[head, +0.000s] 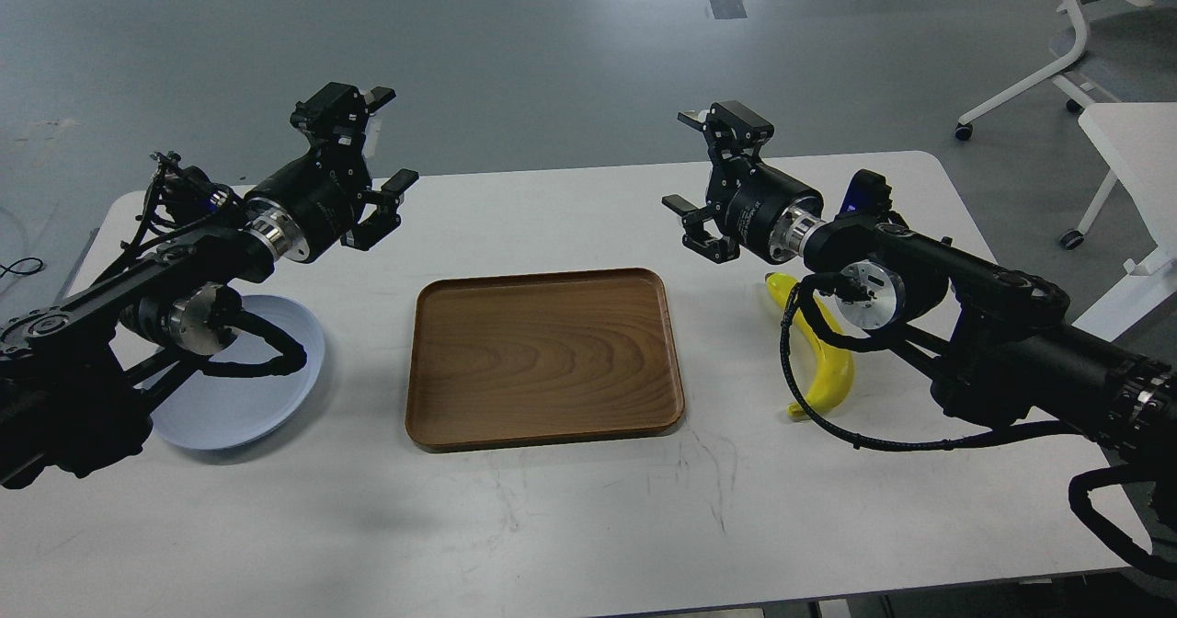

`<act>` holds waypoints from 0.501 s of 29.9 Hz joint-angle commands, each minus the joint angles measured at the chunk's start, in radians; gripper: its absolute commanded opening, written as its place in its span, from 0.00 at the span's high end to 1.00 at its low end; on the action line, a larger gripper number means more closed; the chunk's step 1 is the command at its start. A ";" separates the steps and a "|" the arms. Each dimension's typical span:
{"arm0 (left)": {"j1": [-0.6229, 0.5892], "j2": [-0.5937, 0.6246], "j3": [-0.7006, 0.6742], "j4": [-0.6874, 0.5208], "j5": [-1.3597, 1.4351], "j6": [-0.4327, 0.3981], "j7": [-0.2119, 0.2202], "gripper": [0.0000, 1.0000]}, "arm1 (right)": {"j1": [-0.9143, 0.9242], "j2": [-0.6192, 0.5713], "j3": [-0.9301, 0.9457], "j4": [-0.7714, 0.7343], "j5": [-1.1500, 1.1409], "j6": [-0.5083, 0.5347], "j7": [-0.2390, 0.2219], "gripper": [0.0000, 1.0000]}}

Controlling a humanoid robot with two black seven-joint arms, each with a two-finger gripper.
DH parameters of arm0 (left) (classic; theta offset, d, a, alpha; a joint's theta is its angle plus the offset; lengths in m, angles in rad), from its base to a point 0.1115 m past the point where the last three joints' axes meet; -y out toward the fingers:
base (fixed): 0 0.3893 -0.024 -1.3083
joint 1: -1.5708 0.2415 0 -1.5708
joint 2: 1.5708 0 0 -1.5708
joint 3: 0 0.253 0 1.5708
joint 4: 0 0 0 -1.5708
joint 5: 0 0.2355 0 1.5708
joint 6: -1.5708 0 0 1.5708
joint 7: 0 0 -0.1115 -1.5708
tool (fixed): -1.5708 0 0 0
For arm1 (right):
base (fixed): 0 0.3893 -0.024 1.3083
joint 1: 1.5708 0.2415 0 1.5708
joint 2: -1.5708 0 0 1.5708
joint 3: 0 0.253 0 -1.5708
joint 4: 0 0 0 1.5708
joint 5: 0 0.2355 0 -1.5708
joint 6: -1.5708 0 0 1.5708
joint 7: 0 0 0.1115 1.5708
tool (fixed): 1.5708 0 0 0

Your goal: Place banana on plate with both arms

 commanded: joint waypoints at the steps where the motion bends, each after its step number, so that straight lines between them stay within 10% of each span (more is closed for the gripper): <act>1: 0.002 0.021 -0.003 0.003 0.007 -0.005 -0.005 0.02 | 0.021 0.000 0.002 -0.004 0.000 0.004 -0.001 0.00; 15: 0.004 0.029 -0.003 0.015 -0.001 -0.006 0.007 0.02 | 0.044 -0.005 -0.002 -0.006 0.000 0.004 -0.001 0.00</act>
